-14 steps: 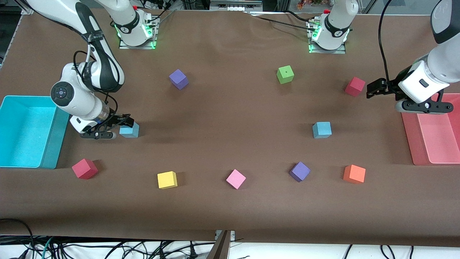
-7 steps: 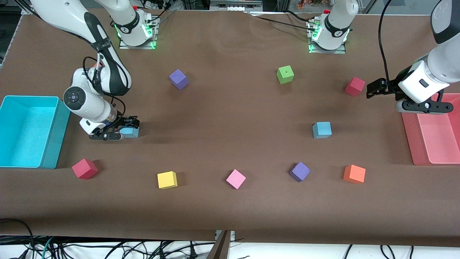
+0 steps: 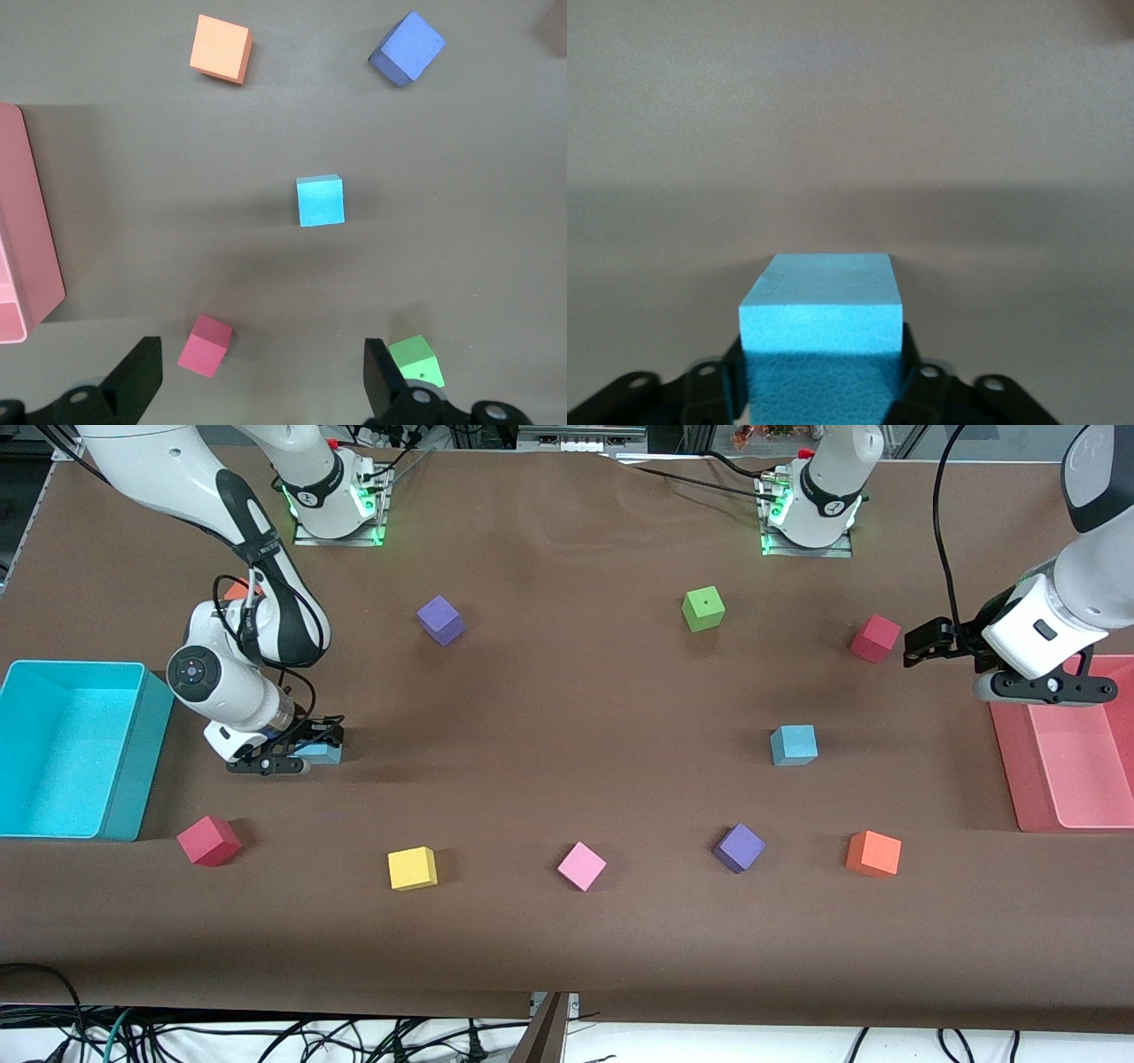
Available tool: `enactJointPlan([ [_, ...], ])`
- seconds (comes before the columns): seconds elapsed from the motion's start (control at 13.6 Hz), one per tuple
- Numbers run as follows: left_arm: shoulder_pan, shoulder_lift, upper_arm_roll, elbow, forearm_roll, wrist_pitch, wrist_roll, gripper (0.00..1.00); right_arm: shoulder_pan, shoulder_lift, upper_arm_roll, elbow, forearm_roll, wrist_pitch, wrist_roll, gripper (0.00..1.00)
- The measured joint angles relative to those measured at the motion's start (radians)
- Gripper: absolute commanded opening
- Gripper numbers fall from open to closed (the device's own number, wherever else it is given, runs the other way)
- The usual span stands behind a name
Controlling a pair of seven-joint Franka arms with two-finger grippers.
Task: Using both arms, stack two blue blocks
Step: 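Lift the cyan cube and carry it with the right gripper toward mid-table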
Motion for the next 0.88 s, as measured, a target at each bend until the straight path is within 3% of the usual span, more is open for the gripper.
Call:
enactJointPlan([
  [0.29, 0.000, 0.000, 0.000, 0.000, 0.000, 0.000, 0.000, 1.00, 0.001, -0.003, 0.011, 0.032, 0.000, -0.027, -0.001, 0.28],
  [0.59, 0.000, 0.000, 0.000, 0.000, 0.000, 0.000, 0.000, 1.00, 0.007, -0.017, 0.087, 0.177, 0.000, -0.197, 0.047, 0.29],
  [0.88, 0.000, 0.000, 0.000, 0.000, 0.000, 0.000, 0.000, 1.00, 0.089, -0.017, 0.143, 0.220, 0.000, -0.213, 0.189, 0.29],
])
